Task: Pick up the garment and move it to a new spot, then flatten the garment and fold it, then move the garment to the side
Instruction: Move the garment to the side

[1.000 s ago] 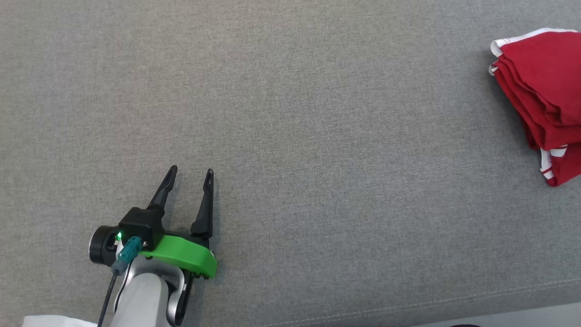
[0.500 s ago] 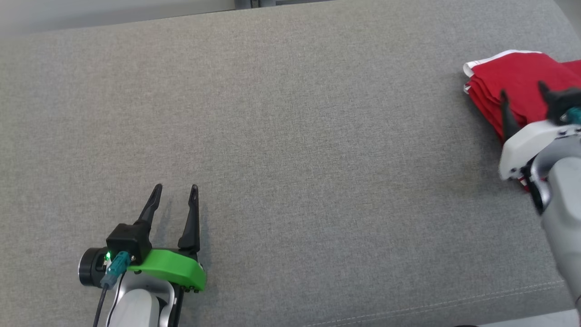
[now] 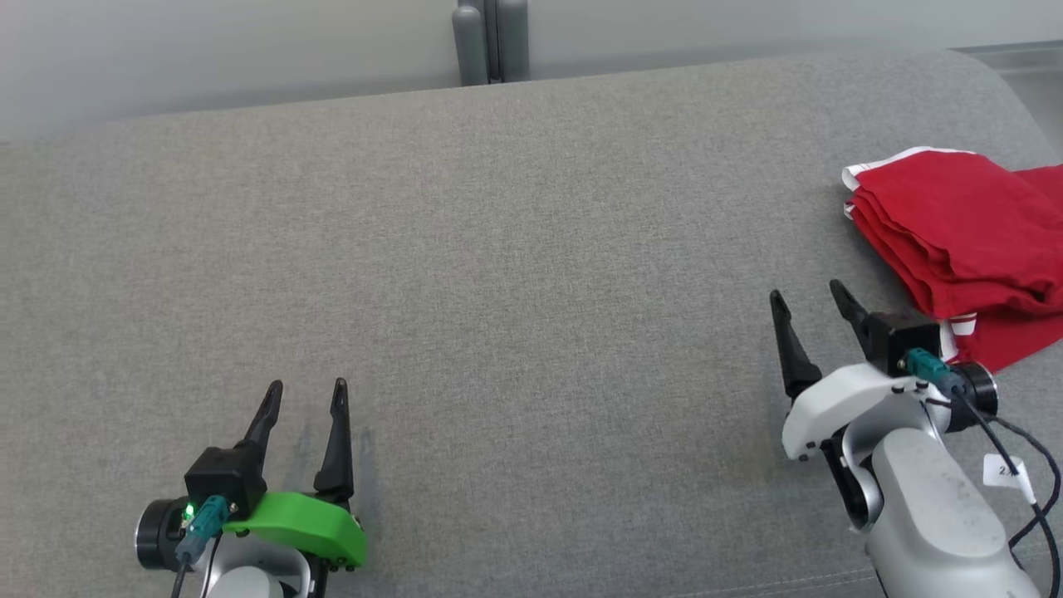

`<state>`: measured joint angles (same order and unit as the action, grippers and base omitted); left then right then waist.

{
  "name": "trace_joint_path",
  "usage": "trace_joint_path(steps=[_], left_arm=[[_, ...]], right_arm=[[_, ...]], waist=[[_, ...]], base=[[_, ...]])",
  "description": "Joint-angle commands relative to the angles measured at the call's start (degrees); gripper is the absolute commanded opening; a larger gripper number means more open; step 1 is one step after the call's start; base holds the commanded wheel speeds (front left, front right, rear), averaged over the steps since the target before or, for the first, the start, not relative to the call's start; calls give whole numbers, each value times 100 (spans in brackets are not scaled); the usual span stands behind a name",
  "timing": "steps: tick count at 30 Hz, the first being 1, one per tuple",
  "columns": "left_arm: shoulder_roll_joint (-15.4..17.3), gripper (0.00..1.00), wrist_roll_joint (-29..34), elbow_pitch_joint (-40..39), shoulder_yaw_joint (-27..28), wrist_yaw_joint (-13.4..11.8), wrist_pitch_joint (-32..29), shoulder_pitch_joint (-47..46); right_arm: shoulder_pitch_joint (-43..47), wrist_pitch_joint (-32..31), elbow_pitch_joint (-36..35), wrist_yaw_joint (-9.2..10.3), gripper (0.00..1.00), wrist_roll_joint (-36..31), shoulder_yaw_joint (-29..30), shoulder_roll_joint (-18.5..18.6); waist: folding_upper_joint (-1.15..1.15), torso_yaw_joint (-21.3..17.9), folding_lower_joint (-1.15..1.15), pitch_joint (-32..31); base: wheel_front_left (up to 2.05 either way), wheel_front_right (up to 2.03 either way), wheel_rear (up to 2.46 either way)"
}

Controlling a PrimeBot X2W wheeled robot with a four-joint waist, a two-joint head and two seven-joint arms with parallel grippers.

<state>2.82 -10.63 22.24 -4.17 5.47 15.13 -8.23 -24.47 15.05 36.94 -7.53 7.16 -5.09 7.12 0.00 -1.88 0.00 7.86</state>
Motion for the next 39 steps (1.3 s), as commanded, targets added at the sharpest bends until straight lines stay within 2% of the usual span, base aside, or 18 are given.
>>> trace_joint_path(steps=[1,4,12,29,39], left_arm=[[22,100,-31,3,23,-39,-6,103],[22,100,-53,9,77,-74,-6,181],[23,100,36,134,325,-102,-6,324],[23,100,-36,162,557,-130,-6,549],[23,100,-186,139,570,-74,-6,621]], right_arm=[[124,14,-81,10,100,-38,60,-26],[349,14,-196,10,100,120,113,-211],[646,14,-438,10,100,-5,16,-328],[1080,15,-960,10,100,-249,-16,-380],[1194,15,-902,10,100,-218,74,-413]], waist=[[0,54,0,-132],[0,52,0,-255],[0,-50,0,-528],[0,-125,0,-798],[0,-142,0,-879]], base=[[0,0,0],[0,0,0],[0,0,0],[0,0,0],[0,0,0]])
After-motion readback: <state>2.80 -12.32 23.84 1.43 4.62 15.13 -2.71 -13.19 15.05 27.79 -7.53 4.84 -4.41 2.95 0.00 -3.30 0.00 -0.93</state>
